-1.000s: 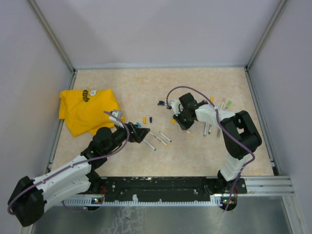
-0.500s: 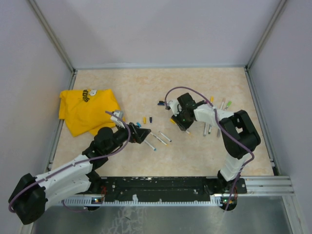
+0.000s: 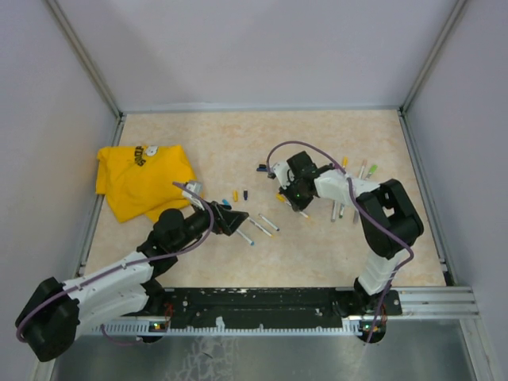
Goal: Open the pen caps
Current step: Pick up the pen from the center of the board.
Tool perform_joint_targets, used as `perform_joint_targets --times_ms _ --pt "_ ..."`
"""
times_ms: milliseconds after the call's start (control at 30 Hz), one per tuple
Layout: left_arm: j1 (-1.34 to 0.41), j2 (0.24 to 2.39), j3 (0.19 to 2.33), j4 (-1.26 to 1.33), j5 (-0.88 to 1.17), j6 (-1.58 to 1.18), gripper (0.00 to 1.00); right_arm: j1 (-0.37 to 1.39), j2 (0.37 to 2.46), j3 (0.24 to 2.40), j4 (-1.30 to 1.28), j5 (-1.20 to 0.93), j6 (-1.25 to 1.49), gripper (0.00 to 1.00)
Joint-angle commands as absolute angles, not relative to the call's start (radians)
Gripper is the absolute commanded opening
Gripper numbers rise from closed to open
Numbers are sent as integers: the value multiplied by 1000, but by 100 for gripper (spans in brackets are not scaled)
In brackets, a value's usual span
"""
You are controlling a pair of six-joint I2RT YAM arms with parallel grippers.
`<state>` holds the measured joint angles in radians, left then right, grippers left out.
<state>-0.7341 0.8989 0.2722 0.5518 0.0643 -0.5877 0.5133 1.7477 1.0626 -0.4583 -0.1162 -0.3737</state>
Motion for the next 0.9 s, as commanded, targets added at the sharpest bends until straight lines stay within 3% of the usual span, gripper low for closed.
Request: perform_joint_targets --times_ms 0,400,867 --pt "-732 909 236 713 145 -613 100 514 1677 1056 -468 -179 -362 0" --pt "-728 975 143 1044 164 -681 100 426 1517 1034 -467 -525 -366 0" --pt "-689 1173 183 1231 200 -790 100 420 1483 1033 -465 -705 -345 0"
